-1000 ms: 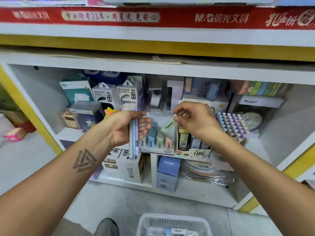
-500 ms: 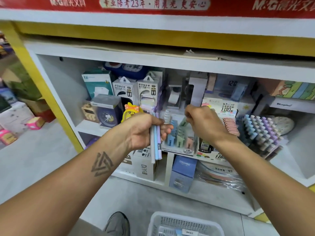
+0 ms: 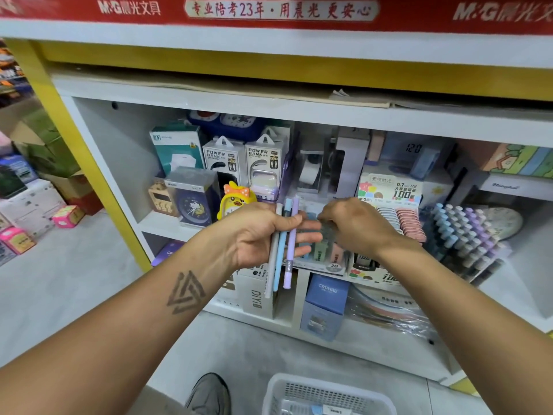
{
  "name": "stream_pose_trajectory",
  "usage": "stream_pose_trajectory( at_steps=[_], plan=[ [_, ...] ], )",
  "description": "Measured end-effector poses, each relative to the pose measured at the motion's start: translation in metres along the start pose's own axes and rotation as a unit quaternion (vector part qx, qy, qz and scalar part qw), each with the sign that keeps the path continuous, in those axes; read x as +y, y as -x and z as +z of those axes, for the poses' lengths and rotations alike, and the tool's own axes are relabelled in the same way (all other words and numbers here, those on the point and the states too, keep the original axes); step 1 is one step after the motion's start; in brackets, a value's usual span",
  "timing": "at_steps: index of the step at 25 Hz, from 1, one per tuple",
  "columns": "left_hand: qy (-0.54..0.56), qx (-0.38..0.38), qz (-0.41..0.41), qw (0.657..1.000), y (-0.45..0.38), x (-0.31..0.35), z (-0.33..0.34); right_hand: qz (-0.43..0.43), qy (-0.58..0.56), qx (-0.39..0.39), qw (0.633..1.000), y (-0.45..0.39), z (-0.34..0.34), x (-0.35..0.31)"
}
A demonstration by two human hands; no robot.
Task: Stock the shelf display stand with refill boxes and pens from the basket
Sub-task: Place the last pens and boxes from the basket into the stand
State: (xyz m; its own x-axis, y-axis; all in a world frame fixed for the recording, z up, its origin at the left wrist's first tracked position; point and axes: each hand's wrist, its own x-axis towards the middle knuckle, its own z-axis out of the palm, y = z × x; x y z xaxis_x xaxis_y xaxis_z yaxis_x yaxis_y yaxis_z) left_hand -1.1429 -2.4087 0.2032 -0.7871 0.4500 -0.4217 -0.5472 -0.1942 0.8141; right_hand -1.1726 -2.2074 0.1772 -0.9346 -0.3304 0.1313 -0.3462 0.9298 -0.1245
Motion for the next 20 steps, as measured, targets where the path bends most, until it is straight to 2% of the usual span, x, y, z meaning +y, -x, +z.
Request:
stream_pose_trajectory(
  at_steps=[1, 2, 4, 5, 8, 10, 13, 16, 20],
  plan=[
    [0.005, -0.009, 0.000, 1.000, 0.000, -0.001, 0.004, 0.029, -0.099, 0.019, 0.994, 0.002, -0.005, -0.002],
    [0.005, -0.018, 0.001, 1.000, -0.001, -0.001, 0.007, 0.064, -0.228, 0.034, 0.971, 0.004, -0.013, -0.004],
    [0.005, -0.030, 0.009, 0.999, -0.003, -0.003, 0.017, 0.101, -0.472, 0.031, 0.875, 0.013, -0.032, -0.008],
    [0.009, -0.030, 0.023, 0.999, -0.005, -0.003, 0.023, 0.101, -0.516, 0.031, 0.850, 0.019, -0.039, -0.007],
    [0.044, -0.008, 0.087, 0.995, -0.015, -0.001, 0.040, 0.115, -0.541, -0.016, 0.833, 0.042, -0.050, -0.001],
    [0.072, -0.011, 0.114, 0.991, -0.021, -0.002, 0.056, 0.125, -0.574, -0.089, 0.804, 0.062, -0.052, 0.008],
    [0.090, -0.031, 0.127, 0.987, -0.029, -0.011, 0.085, 0.131, -0.617, -0.124, 0.766, 0.089, -0.063, 0.034],
    [0.115, -0.041, 0.126, 0.984, -0.038, -0.020, 0.106, 0.130, -0.616, -0.098, 0.771, 0.111, -0.076, 0.057],
    [0.139, -0.026, 0.105, 0.984, -0.049, -0.025, 0.124, 0.171, -0.567, 0.021, 0.806, 0.139, -0.090, 0.090]
  ],
)
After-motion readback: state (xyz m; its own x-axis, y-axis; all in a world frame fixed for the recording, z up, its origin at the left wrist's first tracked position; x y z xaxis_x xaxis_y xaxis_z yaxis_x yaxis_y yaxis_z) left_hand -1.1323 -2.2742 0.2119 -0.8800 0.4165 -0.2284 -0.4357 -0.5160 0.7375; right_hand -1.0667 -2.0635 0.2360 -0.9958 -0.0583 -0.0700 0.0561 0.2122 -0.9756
